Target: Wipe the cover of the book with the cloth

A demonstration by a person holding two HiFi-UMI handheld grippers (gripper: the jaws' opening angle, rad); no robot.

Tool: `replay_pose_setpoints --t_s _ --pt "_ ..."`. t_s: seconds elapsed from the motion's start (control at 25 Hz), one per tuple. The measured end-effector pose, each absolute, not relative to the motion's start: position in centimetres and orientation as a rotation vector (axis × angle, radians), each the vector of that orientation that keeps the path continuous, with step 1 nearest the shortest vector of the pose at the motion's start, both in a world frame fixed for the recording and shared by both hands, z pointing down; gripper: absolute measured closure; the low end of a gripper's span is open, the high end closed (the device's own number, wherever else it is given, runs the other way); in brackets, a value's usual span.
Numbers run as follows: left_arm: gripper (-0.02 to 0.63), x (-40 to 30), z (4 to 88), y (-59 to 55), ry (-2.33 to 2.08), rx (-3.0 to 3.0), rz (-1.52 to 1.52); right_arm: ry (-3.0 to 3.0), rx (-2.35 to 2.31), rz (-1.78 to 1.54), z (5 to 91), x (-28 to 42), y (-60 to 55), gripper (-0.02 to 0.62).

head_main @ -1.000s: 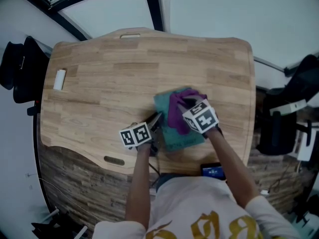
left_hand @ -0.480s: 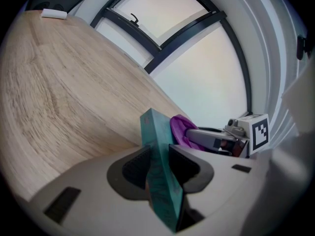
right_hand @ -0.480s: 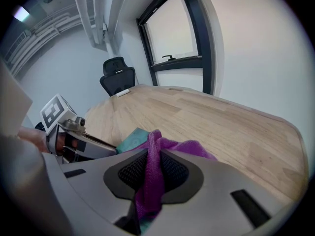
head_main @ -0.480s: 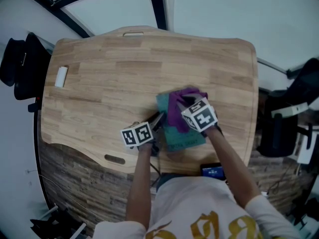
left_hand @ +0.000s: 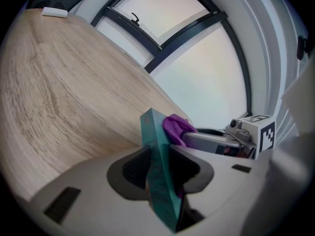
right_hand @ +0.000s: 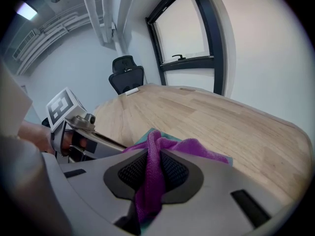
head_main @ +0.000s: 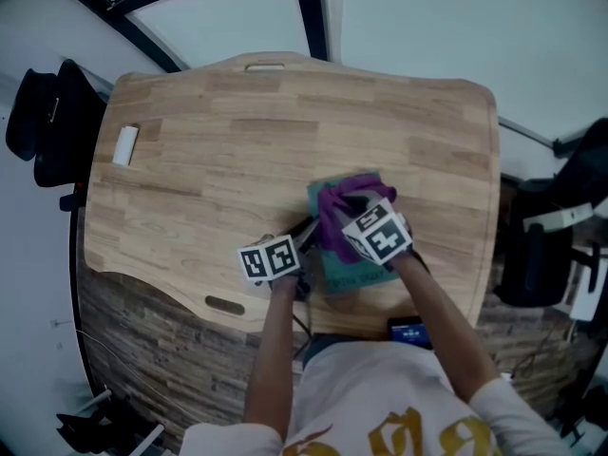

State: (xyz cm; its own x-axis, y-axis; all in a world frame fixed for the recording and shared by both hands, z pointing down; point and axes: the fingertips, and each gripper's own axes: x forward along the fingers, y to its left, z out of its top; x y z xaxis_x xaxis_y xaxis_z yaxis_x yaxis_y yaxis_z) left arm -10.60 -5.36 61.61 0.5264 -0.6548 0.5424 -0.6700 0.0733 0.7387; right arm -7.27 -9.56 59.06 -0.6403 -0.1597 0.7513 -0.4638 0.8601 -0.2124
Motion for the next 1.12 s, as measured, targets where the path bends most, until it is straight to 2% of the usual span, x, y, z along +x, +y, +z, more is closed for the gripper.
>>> replay_pose_setpoints --t_s 1.12 --pt "0.486 -10.7 61.7 -5.5 -1.148 1.614 0.012 -2.259 0.315 0.498 59.2 -4.4 0.5 0.532"
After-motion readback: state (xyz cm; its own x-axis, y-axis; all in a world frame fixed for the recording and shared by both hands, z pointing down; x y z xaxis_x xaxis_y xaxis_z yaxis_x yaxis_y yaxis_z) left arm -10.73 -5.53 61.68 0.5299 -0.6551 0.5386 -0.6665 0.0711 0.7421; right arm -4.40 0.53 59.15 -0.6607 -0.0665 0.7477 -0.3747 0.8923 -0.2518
